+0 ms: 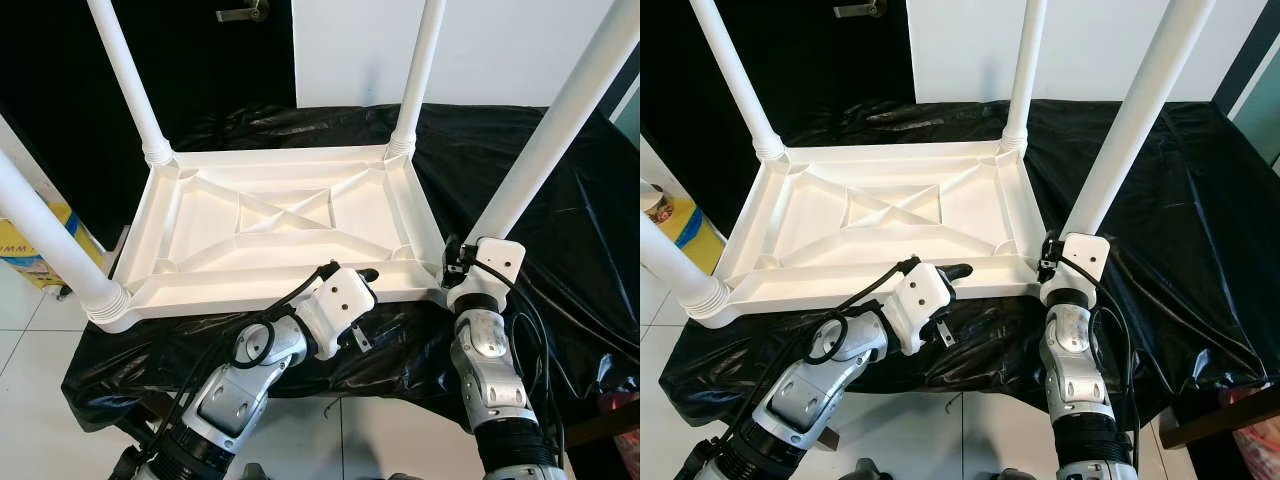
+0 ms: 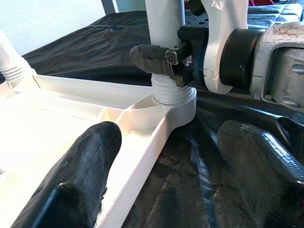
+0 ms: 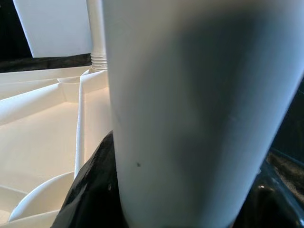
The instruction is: Building children table
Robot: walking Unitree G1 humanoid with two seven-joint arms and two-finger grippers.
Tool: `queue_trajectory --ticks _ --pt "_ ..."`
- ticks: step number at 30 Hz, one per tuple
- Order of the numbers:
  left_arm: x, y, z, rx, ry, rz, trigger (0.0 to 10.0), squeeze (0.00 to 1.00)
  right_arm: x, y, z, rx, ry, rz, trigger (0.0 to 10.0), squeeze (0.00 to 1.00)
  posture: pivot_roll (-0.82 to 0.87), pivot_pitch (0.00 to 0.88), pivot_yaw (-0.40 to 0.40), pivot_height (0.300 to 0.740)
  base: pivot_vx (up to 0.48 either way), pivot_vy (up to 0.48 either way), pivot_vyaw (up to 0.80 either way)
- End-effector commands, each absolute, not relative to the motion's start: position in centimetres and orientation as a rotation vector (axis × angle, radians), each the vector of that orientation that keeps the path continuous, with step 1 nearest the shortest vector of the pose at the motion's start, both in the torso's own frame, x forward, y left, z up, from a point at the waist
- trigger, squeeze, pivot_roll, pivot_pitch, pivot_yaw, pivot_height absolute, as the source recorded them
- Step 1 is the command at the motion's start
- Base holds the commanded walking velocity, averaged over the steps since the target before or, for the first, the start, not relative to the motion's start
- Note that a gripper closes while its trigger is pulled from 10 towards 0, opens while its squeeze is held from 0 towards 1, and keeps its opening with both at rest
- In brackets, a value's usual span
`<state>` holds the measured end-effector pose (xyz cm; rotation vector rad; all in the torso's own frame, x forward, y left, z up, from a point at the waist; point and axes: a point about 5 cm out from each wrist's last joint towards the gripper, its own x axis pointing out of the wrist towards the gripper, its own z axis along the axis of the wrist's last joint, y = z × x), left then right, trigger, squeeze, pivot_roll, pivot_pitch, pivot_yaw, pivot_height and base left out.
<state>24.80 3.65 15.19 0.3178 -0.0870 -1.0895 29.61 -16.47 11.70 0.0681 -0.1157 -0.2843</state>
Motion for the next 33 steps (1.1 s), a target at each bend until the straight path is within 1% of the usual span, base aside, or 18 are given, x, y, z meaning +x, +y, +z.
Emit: queue_trajectory --ticks 1,9,10,12,13,16,17,19,20,21,22,24,27,28,30,31,33 --pt "24.9 3.6 15.3 0.329 -0.092 -1.121 10.0 0.0 28.7 -16.8 9.4 0.083 -0.001 -0.329 10.0 0.0 -0.01 0.003 -0.007 0.74 0.0 0.0 0.0" --pt "24.9 3.8 15.2 0.329 -0.089 -1.117 10.0 0.0 28.7 -16.6 10.2 0.09 -0.06 -0.297 10.0 0.0 -0.02 0.0 -0.006 0.74 0.0 0.0 0.0" --pt "24.9 3.8 15.2 0.327 -0.089 -1.115 10.0 0.0 28.8 -16.7 10.5 0.088 -0.081 -0.279 10.0 0.89 -0.02 0.0 -0.005 0.74 0.0 0.0 0.0" --pt "24.9 3.8 15.2 0.327 -0.089 -1.115 10.0 0.0 28.8 -16.7 10.5 0.088 -0.081 -0.279 10.0 0.89 -0.02 0.0 -0.005 0.74 0.0 0.0 0.0" --pt "24.8 3.8 15.2 0.325 -0.088 -1.114 10.0 0.0 28.8 -16.8 10.9 0.09 -0.108 -0.248 10.0 1.0 -0.02 0.0 -0.006 0.74 0.0 0.0 0.0" --pt "24.8 3.8 15.2 0.323 -0.089 -1.113 10.0 0.0 28.8 -17.1 11.2 0.088 -0.13 -0.217 10.0 1.0 -0.02 0.0 -0.007 0.74 0.0 0.0 0.0" --pt "24.9 3.8 15.2 0.323 -0.09 -1.113 10.0 0.0 28.9 -17.5 11.5 0.082 -0.149 -0.178 10.0 1.0 -0.02 0.0 -0.007 0.74 0.0 0.0 0.0" --pt "24.9 3.8 15.2 0.323 -0.09 -1.113 10.0 0.0 28.9 -17.5 11.5 0.082 -0.149 -0.178 10.0 1.0 -0.02 0.0 -0.007 0.74 0.0 0.0 0.0" --pt "24.8 3.8 15.2 0.324 -0.091 -1.113 10.0 0.0 28.9 -18.3 11.9 0.078 -0.161 -0.096 10.0 0.76 -0.02 0.0 -0.004 0.74 0.0 0.0 0.0" --pt "24.8 3.8 15.2 0.324 -0.091 -1.113 10.0 0.0 28.9 -18.3 11.9 0.078 -0.161 -0.096 10.0 0.76 -0.02 0.0 -0.004 0.74 0.0 0.0 0.0" --pt "24.8 3.8 15.1 0.325 -0.091 -1.114 10.0 0.0 28.9 -18.6 12.0 0.078 -0.164 -0.06 10.0 0.0 -0.02 0.0 -0.003 0.74 0.0 0.0 0.0" --pt "24.8 3.8 15.1 0.325 -0.091 -1.115 10.0 0.0 28.9 -18.7 12.1 0.081 -0.165 -0.027 10.0 0.0 -0.03 0.0 -0.002 0.74 0.0 0.0 0.0" --pt "24.8 3.8 15.1 0.325 -0.091 -1.115 10.0 0.0 28.9 -18.7 12.1 0.081 -0.165 -0.027 10.0 0.0 -0.03 0.0 -0.002 0.74 0.0 0.0 0.0" --pt "24.7 3.8 15.1 0.323 -0.088 -1.121 10.0 0.0 29.0 -19.0 12.2 0.07 -0.159 0.044 10.0 0.0 -0.03 0.0 0.005 0.74 0.0 0.0 0.0" --pt "24.7 3.8 15.1 0.323 -0.088 -1.121 10.0 0.0 29.0 -19.0 12.2 0.07 -0.159 0.044 10.0 0.0 -0.03 0.0 0.005 0.74 0.0 0.0 0.0" --pt "24.6 3.7 15.0 0.321 -0.084 -1.13 10.0 0.0 29.1 -19.3 12.4 0.048 -0.156 0.126 10.0 0.0 -0.04 0.0 0.012 0.74 0.0 0.0 0.0" --pt "24.6 3.7 15.0 0.321 -0.084 -1.13 10.0 0.0 29.1 -19.3 12.4 0.048 -0.156 0.126 10.0 0.0 -0.04 0.0 0.012 0.74 0.0 0.0 0.0"
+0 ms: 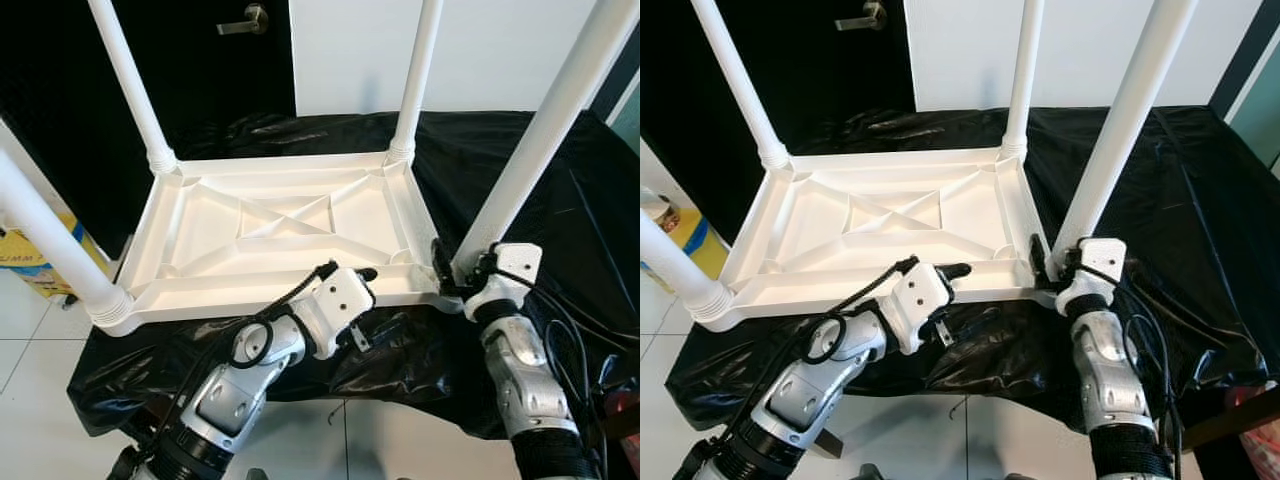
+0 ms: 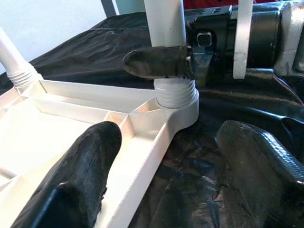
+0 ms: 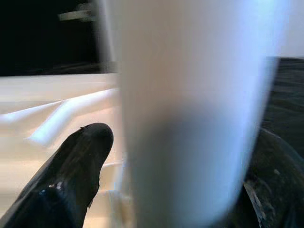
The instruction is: Building children table
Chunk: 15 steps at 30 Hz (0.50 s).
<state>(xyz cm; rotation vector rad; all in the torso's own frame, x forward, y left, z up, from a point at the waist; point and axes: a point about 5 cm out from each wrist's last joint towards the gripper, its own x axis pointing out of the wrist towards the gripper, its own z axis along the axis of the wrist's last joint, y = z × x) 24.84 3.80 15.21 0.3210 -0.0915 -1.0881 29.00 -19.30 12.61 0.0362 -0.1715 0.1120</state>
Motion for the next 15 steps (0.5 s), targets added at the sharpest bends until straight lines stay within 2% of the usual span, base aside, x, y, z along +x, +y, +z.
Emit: queue_trajectory --ticks 1,2,4,7,13,14,15 --pt "24.6 3.7 15.0 0.321 -0.084 -1.13 10.0 0.0 29.1 -19.3 12.4 0.048 -0.156 0.126 10.0 0.0 -0.04 0.0 0.012 0.74 0.0 0.0 0.0" --pt "24.6 3.5 14.9 0.321 -0.08 -1.137 10.0 0.0 29.4 -19.5 12.5 0.018 -0.15 0.207 10.0 0.0 -0.04 0.0 0.016 0.74 0.0 0.0 0.0" --pt "24.6 3.5 14.9 0.321 -0.08 -1.137 10.0 0.0 29.4 -19.5 12.5 0.018 -0.15 0.207 10.0 0.0 -0.04 0.0 0.016 0.74 0.0 0.0 0.0" --pt "24.8 3.1 14.8 0.326 -0.07 -1.134 10.0 0.0 30.2 -20.0 12.5 -0.042 -0.124 0.331 10.0 0.0 -0.05 0.0 0.019 0.74 0.0 0.0 0.0" --pt "25.1 2.9 15.0 0.322 -0.068 -1.127 10.0 0.0 31.0 -20.3 12.4 -0.075 -0.104 0.389 10.0 0.0 -0.05 0.0 0.021 0.74 0.0 0.0 0.0" --pt "25.2 2.9 15.1 0.321 -0.072 -1.124 10.0 0.0 31.0 -20.4 12.3 -0.079 -0.097 0.399 0.0 0.0 -0.05 0.0 0.022 0.74 0.0 0.0 0.0" --pt "25.2 2.9 15.1 0.321 -0.072 -1.124 10.0 0.0 31.0 -20.4 12.3 -0.079 -0.097 0.399 0.0 0.0 -0.05 0.0 0.022 0.74 0.0 0.0 0.0"
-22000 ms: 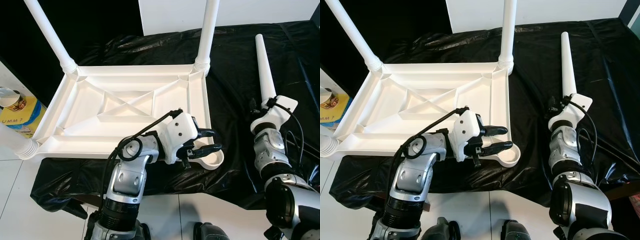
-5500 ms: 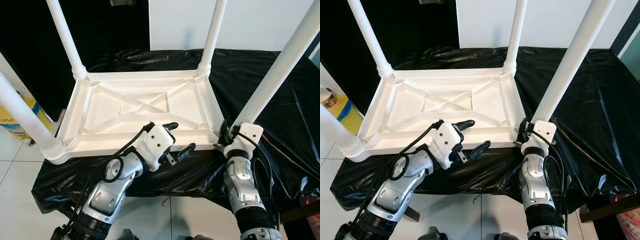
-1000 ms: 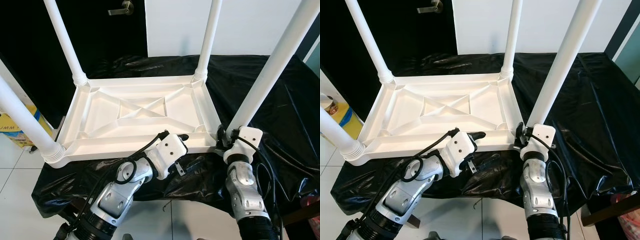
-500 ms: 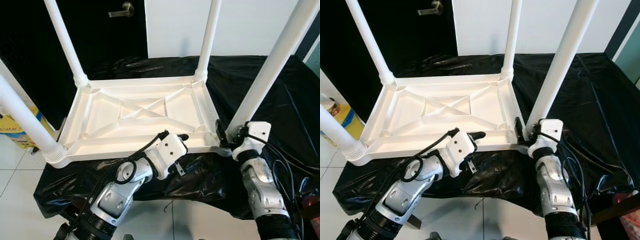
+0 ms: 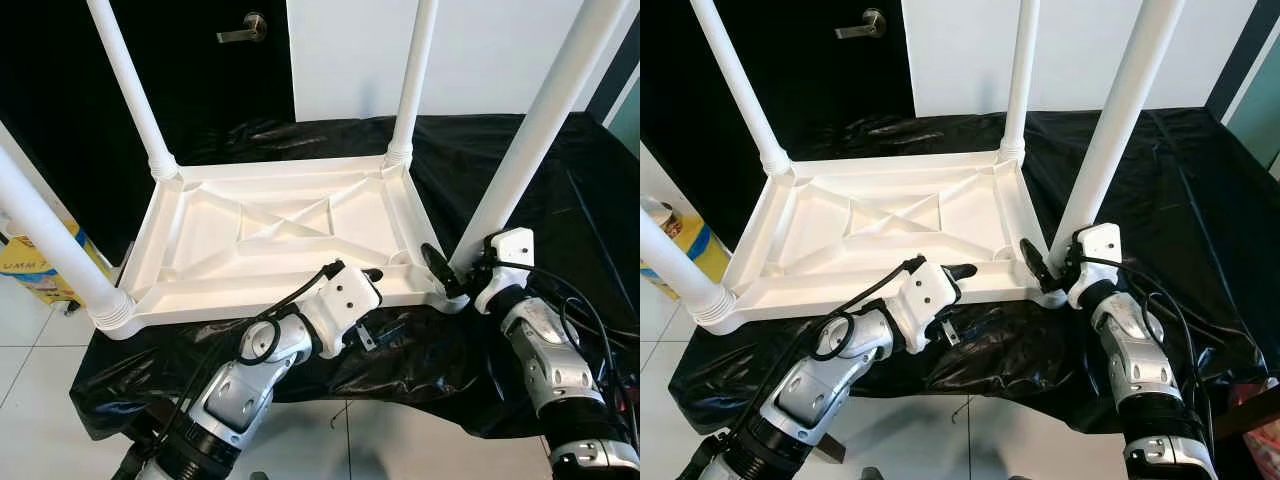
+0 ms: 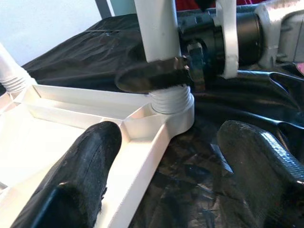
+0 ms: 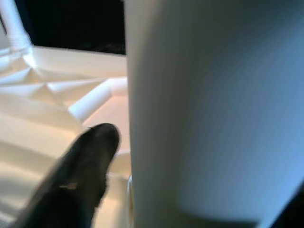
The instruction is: Building children table
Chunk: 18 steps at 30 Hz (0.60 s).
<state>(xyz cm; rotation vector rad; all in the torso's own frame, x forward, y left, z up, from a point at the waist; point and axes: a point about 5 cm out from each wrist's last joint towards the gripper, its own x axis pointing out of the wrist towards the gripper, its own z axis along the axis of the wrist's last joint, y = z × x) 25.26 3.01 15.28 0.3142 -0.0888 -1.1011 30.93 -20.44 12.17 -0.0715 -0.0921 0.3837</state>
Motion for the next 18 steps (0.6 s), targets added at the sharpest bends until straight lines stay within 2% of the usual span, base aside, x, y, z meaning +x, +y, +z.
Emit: queue_trajectory --ticks 1,10,11,18 --pt "25.4 2.9 15.2 0.322 -0.077 -1.12 10.0 0.0 31.0 -20.5 12.1 -0.088 -0.087 0.407 0.0 0.0 -0.06 0.0 0.023 0.74 0.0 0.0 0.0" --pt "26.0 3.0 15.4 0.333 -0.093 -1.098 10.0 0.0 30.7 -21.3 11.3 -0.085 -0.051 0.406 0.0 0.0 -0.06 0.0 0.015 0.74 0.0 0.0 0.0" --pt "26.0 3.0 15.4 0.332 -0.096 -1.096 10.0 0.0 30.7 -21.3 11.0 -0.079 -0.046 0.405 10.0 0.0 -0.06 0.0 0.014 0.74 0.0 0.0 0.0" --pt "25.8 3.0 15.4 0.326 -0.1 -1.091 10.0 0.0 30.3 -21.2 10.1 -0.048 -0.028 0.378 10.0 0.0 -0.06 0.0 0.014 0.74 0.0 0.0 0.0"
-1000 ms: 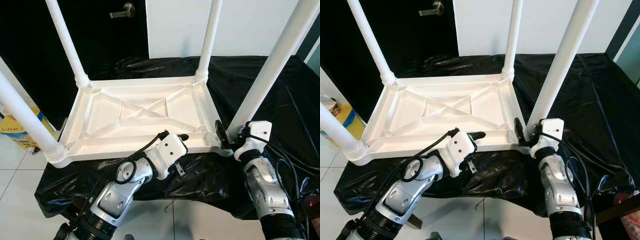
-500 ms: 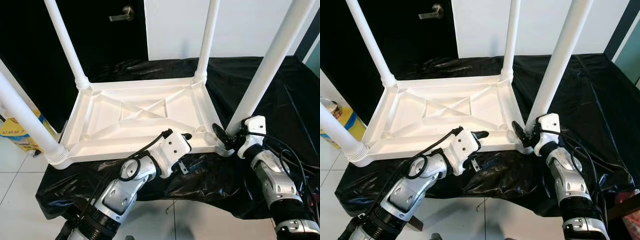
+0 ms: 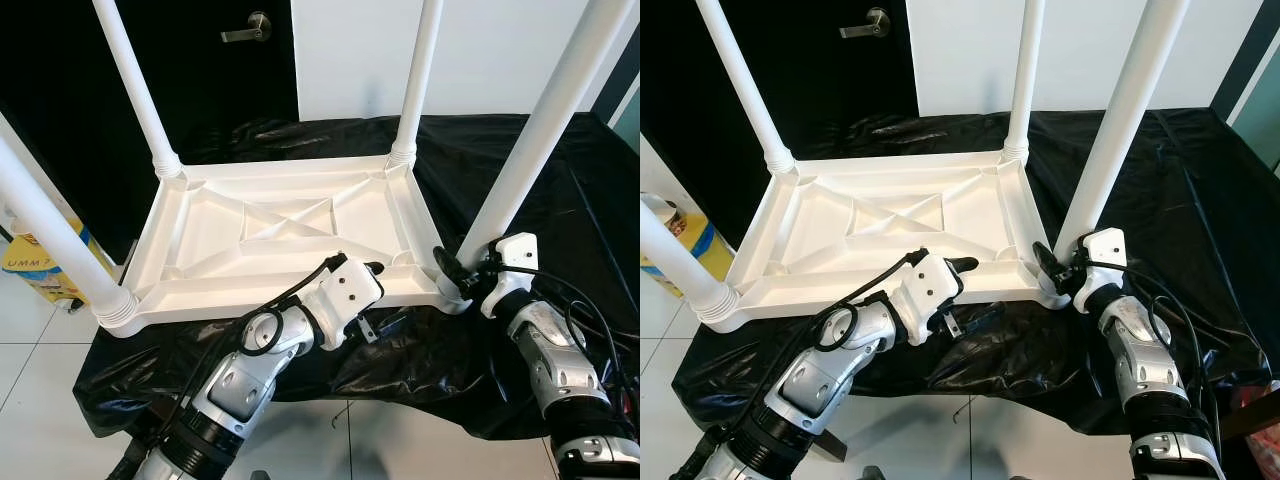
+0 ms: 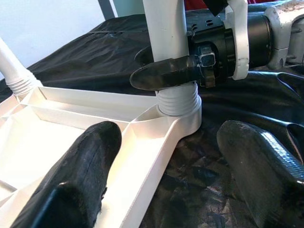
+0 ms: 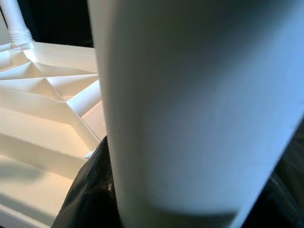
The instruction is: Building children table
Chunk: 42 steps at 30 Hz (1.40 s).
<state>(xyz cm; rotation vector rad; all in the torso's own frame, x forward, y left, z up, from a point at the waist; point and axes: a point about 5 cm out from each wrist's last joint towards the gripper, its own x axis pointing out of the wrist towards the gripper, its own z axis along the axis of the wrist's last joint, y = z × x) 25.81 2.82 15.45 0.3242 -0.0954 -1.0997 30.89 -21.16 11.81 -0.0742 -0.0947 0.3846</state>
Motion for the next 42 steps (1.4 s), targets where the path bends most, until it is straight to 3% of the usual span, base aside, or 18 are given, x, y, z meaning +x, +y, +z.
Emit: queue_trajectory --ticks 1,13,17,31,42 --pt "25.9 3.0 15.4 0.325 -0.1 -1.089 10.0 0.0 30.3 -21.2 10.0 -0.045 -0.026 0.37 10.0 0.0 -0.06 0.0 0.014 0.74 0.0 0.0 0.0" --pt "26.7 3.8 15.2 0.325 -0.097 -1.002 10.0 0.0 29.3 -19.7 8.4 -0.004 -0.017 0.152 10.0 0.0 -0.05 0.0 -0.015 0.74 0.0 0.0 0.0" --pt "27.2 4.5 15.2 0.335 -0.092 -0.969 10.0 0.0 28.8 -19.5 8.0 -0.006 -0.001 -0.005 10.0 0.0 -0.05 0.014 -0.008 0.74 0.0 0.0 0.0" --pt "27.8 5.5 14.9 0.337 -0.066 -0.908 10.0 0.0 26.5 -17.6 6.6 0.054 0.054 -0.29 10.0 0.0 -0.04 0.035 0.018 0.74 0.0 0.0 0.0" --pt "27.8 5.7 15.1 0.321 -0.105 -0.905 10.0 0.0 26.2 -16.6 7.3 0.065 0.015 -0.312 10.0 0.0 -0.06 0.03 0.031 0.74 0.0 0.0 0.0"
